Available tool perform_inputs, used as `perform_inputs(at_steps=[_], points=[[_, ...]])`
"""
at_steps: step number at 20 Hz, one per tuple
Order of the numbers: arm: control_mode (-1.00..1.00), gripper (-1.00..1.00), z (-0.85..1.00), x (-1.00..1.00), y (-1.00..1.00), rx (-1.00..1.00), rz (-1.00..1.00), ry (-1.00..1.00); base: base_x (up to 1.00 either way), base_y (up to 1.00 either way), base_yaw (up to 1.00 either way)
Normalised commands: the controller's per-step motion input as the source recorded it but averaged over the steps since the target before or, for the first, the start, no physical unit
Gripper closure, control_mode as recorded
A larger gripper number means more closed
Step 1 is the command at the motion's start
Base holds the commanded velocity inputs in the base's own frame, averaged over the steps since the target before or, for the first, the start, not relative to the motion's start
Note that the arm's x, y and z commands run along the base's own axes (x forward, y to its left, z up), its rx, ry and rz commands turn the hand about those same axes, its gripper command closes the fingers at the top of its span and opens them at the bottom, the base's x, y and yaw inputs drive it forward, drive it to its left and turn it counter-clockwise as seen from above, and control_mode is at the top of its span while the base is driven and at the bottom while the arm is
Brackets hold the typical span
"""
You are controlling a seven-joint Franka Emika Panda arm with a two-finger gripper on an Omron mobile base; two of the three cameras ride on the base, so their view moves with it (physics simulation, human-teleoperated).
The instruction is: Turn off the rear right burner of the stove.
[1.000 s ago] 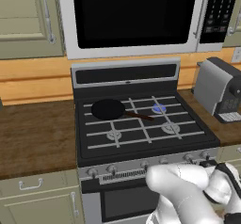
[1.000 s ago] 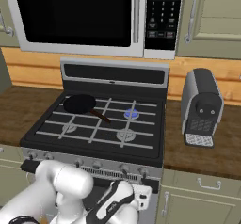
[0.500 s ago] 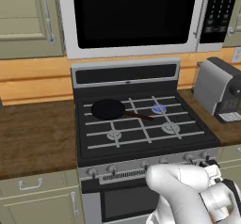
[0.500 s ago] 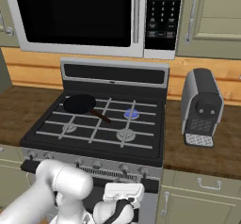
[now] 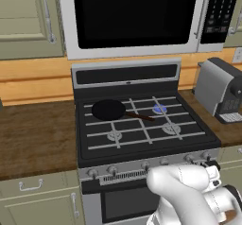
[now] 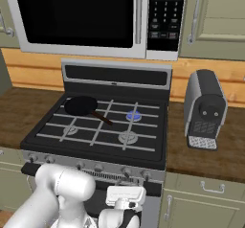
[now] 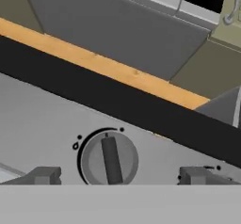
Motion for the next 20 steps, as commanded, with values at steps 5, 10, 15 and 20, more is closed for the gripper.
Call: perform_inputs(at_steps=[5, 10, 15, 20], points=[[-1.0, -1.0, 0.0, 0.36, 0.0, 0.0, 0.0, -0.04, 0.0, 0.0, 0.0], [-1.0, -1.0, 0.07, -0.16, 0.02, -0.04, 0.02, -0.11, 0.0, 0.0, 0.0], [-1.0, -1.0, 0.27, 0.19, 0.05, -0.03, 0.0, -0.11, 0.0, 0.0, 0.0], [-1.0, -1.0, 0.26, 0.18, 0.04, -0.02, 0.0, -0.08, 0.0, 0.0, 0.0]])
